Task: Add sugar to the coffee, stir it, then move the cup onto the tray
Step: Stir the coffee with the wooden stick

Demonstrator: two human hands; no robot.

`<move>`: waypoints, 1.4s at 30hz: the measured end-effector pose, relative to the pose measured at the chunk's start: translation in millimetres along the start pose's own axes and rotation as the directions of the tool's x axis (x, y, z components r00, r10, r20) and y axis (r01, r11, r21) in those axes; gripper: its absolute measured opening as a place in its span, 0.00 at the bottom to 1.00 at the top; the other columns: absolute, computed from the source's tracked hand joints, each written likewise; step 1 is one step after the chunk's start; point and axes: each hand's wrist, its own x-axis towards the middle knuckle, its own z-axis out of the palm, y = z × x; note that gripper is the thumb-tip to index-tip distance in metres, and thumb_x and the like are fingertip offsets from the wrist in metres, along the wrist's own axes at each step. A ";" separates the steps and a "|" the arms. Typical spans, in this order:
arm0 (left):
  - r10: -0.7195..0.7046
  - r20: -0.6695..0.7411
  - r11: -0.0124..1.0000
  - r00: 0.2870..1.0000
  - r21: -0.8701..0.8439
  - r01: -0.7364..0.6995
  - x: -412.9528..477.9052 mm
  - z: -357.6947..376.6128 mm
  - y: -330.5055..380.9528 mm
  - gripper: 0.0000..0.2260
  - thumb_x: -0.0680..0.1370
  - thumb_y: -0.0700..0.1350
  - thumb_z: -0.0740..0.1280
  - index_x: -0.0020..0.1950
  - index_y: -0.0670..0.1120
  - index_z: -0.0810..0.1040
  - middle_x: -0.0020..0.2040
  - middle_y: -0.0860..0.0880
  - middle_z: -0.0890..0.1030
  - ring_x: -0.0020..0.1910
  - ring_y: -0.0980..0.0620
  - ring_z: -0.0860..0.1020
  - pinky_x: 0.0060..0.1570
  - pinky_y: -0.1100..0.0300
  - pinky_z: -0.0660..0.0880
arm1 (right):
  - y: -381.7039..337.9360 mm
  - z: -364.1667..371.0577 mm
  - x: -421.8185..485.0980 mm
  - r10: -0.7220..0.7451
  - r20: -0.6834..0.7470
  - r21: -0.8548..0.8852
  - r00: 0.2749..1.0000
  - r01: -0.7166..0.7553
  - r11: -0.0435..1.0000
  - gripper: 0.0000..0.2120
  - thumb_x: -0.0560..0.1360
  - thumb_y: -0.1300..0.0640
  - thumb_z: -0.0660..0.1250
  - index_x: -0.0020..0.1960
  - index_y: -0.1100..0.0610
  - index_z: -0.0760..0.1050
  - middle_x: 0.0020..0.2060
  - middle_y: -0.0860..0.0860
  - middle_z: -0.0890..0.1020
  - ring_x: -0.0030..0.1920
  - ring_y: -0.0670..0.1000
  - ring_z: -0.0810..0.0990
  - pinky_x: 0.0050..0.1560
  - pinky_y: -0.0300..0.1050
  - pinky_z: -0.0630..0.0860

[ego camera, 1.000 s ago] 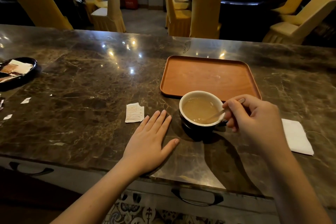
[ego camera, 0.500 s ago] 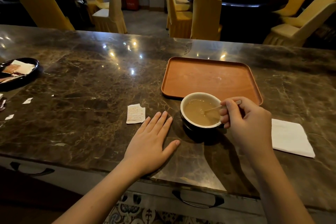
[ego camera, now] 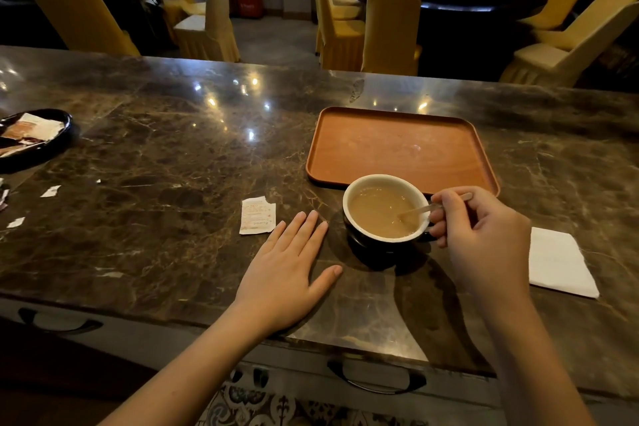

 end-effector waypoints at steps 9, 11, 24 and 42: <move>0.008 0.001 1.000 1.000 -0.007 -0.008 0.0 -0.4 -0.2 0.31 0.74 0.65 0.42 0.73 0.52 0.43 0.74 0.54 0.40 0.73 0.57 0.38 0.69 0.59 0.35 | -1.8 -6.2 -1.3 -0.196 -0.063 -0.020 0.979 0.195 0.981 0.08 0.77 0.57 0.60 0.48 0.57 0.78 0.36 0.51 0.81 0.35 0.46 0.79 0.35 0.38 0.78; 0.007 0.004 1.000 1.000 -0.007 -0.007 0.2 -0.6 0.0 0.31 0.74 0.65 0.42 0.73 0.52 0.42 0.74 0.54 0.40 0.73 0.57 0.38 0.69 0.59 0.35 | -1.7 -10.7 1.2 -0.246 -0.068 -0.037 0.967 0.244 0.969 0.09 0.77 0.57 0.60 0.49 0.58 0.78 0.36 0.52 0.81 0.35 0.46 0.79 0.36 0.38 0.77; 0.012 -0.011 1.000 1.000 -0.008 -0.012 0.6 1.6 -1.3 0.31 0.75 0.65 0.43 0.73 0.52 0.43 0.73 0.55 0.40 0.73 0.57 0.39 0.69 0.59 0.35 | 1.0 -9.8 4.2 -0.339 -0.057 -0.049 0.939 0.336 0.941 0.10 0.77 0.58 0.60 0.50 0.60 0.79 0.39 0.52 0.81 0.37 0.48 0.80 0.36 0.38 0.77; 0.006 -0.002 1.000 1.000 0.001 -0.006 1.0 2.5 -1.4 0.31 0.73 0.65 0.41 0.73 0.53 0.43 0.73 0.55 0.41 0.72 0.57 0.39 0.69 0.59 0.36 | 1.0 -21.3 2.1 -0.365 -0.006 -0.080 0.931 0.363 0.928 0.12 0.76 0.55 0.59 0.53 0.58 0.78 0.42 0.49 0.80 0.40 0.46 0.80 0.42 0.34 0.77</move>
